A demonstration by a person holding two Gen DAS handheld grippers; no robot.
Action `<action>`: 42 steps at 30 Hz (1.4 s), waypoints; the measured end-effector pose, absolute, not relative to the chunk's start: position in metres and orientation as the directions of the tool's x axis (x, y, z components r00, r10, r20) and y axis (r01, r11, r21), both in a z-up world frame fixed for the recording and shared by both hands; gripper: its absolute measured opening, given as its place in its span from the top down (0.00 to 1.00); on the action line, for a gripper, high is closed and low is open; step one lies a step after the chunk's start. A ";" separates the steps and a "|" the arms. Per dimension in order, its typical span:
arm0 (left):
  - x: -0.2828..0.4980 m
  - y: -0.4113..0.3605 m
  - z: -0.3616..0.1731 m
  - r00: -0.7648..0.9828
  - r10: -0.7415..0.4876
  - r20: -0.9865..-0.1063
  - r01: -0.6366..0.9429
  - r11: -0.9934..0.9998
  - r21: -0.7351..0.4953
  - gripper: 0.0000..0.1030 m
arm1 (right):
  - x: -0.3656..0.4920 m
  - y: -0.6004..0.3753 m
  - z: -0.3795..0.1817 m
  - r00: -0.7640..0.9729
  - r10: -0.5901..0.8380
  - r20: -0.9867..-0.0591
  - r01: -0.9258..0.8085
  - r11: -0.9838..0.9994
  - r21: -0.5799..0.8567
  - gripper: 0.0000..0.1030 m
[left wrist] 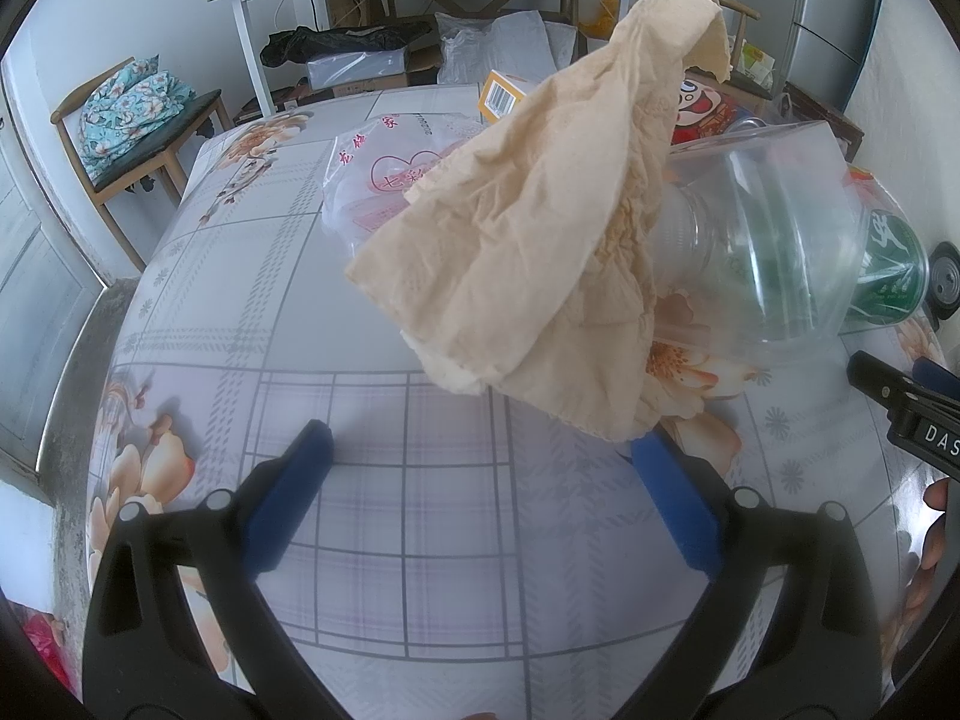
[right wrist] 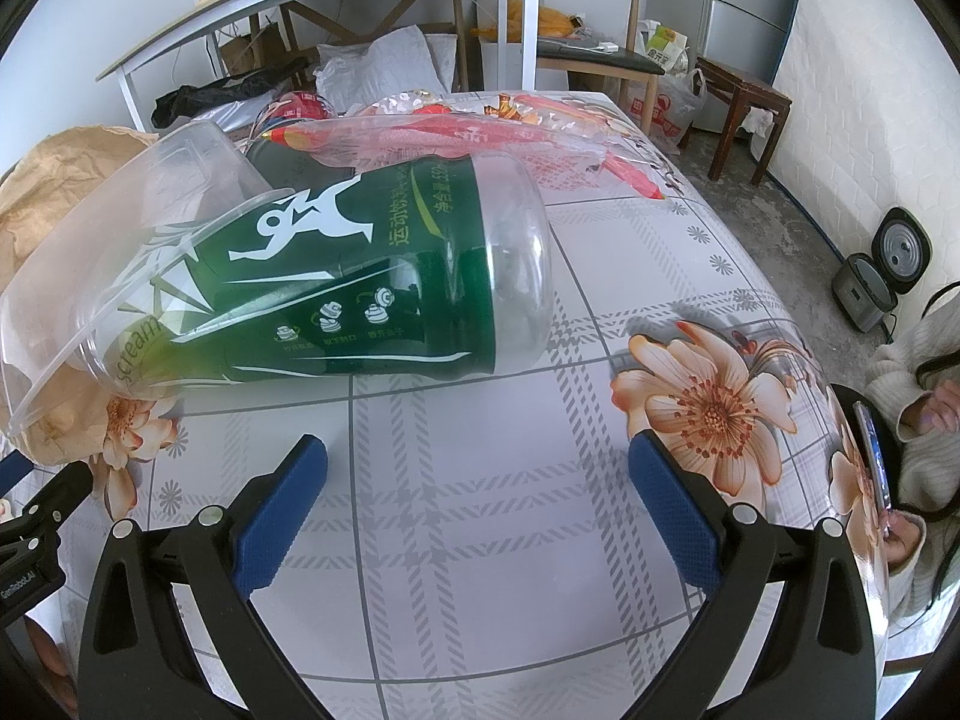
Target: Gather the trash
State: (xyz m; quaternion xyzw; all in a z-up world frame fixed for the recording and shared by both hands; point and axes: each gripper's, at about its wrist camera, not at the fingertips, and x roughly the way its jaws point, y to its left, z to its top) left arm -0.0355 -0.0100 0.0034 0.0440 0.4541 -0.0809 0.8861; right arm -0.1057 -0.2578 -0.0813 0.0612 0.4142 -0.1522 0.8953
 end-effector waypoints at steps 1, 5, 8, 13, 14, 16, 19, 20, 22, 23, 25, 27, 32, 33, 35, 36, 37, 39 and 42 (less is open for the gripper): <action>-0.036 -0.010 0.003 0.574 -0.104 -0.812 0.183 0.983 0.004 0.07 | -0.106 -0.258 -0.081 0.611 -0.222 -0.760 0.323 0.946 -0.017 0.06; -0.035 -0.010 0.003 0.574 -0.104 -0.812 0.183 0.983 0.004 0.07 | -0.106 -0.258 -0.081 0.611 -0.222 -0.760 0.323 0.946 -0.017 0.06; -0.035 -0.010 0.003 0.574 -0.104 -0.812 0.184 0.983 0.004 0.07 | -0.106 -0.258 -0.081 0.611 -0.222 -0.760 0.323 0.946 -0.017 0.06; -0.035 -0.010 0.003 0.574 -0.104 -0.812 0.184 0.983 0.004 0.07 | -0.106 -0.258 -0.081 0.611 -0.222 -0.760 0.323 0.946 -0.017 0.06; -0.035 -0.010 0.003 0.574 -0.104 -0.812 0.184 0.983 0.004 0.07 | -0.106 -0.258 -0.081 0.610 -0.222 -0.760 0.323 0.946 -0.017 0.06; -0.035 -0.010 0.003 0.574 -0.106 -0.812 0.185 0.983 0.003 0.07 | -0.106 -0.258 -0.081 0.610 -0.222 -0.760 0.323 0.946 -0.017 0.06; -0.037 -0.010 0.003 0.573 -0.107 -0.812 0.189 0.982 0.003 0.07 | -0.106 -0.258 -0.081 0.610 -0.222 -0.760 0.323 0.946 -0.017 0.06; -0.038 -0.011 0.004 0.572 -0.108 -0.813 0.189 0.982 0.003 0.07 | -0.106 -0.258 -0.081 0.610 -0.222 -0.760 0.323 0.946 -0.017 0.06; -0.041 -0.010 0.004 0.571 -0.106 -0.814 0.188 0.982 0.004 0.07 | -0.106 -0.258 -0.081 0.611 -0.222 -0.760 0.323 0.946 -0.017 0.06; -0.043 -0.009 0.004 0.569 -0.105 -0.816 0.188 0.982 0.004 0.07 | -0.106 -0.258 -0.081 0.611 -0.222 -0.760 0.323 0.946 -0.017 0.06; -0.049 -0.008 0.005 0.566 -0.104 -0.818 0.186 0.982 0.004 0.07 | -0.106 -0.258 -0.081 0.611 -0.222 -0.760 0.323 0.946 -0.016 0.06; -0.059 -0.003 0.005 0.565 -0.105 -0.818 0.186 0.983 0.002 0.07 | -0.106 -0.258 -0.081 0.611 -0.222 -0.760 0.323 0.946 -0.016 0.06; -0.088 0.016 0.014 0.573 -0.163 -0.803 0.180 0.981 -0.072 0.07 | -0.106 -0.258 -0.081 0.611 -0.222 -0.760 0.323 0.946 -0.017 0.06; -0.092 0.019 0.019 0.588 -0.171 -0.791 0.179 0.981 -0.079 0.07 | -0.106 -0.258 -0.081 0.610 -0.222 -0.760 0.323 0.946 -0.017 0.06; -0.099 0.020 0.033 0.629 -0.186 -0.755 0.185 0.979 -0.087 0.07 | -0.106 -0.258 -0.081 0.611 -0.222 -0.760 0.323 0.946 -0.017 0.06; -0.101 0.019 0.041 0.652 -0.191 -0.734 0.190 0.978 -0.086 0.07 | -0.106 -0.258 -0.081 0.611 -0.222 -0.760 0.323 0.946 -0.017 0.06; -0.101 0.016 0.052 0.679 -0.197 -0.707 0.194 0.977 -0.085 0.07 | -0.106 -0.258 -0.081 0.611 -0.222 -0.760 0.323 0.946 -0.017 0.06; -0.099 0.010 0.073 0.717 -0.210 -0.664 0.199 0.975 -0.094 0.07 | -0.106 -0.258 -0.081 0.610 -0.222 -0.760 0.323 0.946 -0.017 0.06; -0.082 -0.009 0.094 0.732 -0.218 -0.645 0.227 0.971 -0.070 0.07 | -0.106 -0.258 -0.081 0.611 -0.222 -0.760 0.323 0.946 -0.016 0.06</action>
